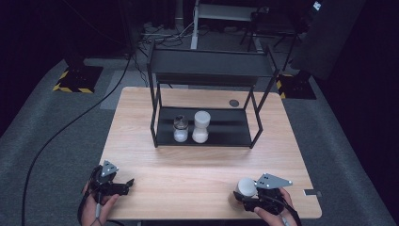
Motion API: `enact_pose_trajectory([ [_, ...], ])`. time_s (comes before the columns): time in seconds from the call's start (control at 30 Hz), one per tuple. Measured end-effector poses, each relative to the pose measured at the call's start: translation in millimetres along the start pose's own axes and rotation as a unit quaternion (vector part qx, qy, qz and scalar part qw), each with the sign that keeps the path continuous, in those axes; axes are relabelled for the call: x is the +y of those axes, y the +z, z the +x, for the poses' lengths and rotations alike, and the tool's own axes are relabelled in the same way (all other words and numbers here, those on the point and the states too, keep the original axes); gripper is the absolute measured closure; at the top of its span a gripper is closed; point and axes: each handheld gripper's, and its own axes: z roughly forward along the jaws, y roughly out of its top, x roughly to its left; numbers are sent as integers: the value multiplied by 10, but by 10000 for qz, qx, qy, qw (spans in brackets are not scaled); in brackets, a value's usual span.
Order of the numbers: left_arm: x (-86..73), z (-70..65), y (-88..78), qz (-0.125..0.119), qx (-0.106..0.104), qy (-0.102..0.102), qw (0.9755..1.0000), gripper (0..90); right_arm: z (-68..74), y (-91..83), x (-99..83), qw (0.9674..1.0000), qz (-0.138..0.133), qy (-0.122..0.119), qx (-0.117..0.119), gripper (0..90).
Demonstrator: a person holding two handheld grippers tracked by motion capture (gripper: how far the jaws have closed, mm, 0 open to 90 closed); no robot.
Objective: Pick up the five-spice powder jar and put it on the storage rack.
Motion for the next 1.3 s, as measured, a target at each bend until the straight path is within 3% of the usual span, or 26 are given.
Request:
enact_pose_trajectory([
  [0.47, 5, -5, 6, -2, 30, -38, 10000, 24, -109, -88, 128, 9999, -82, -12, -99, 332],
  [0.8, 8, -10, 9, -3, 57, -72, 10000, 24, -213, -165, 294, 9995, -223, -149, -187, 332],
  [1.3, 11, -11, 9, 5, 57, -71, 10000, 23, -385, -149, 558, 9990, -259, -344, -116, 332],
])
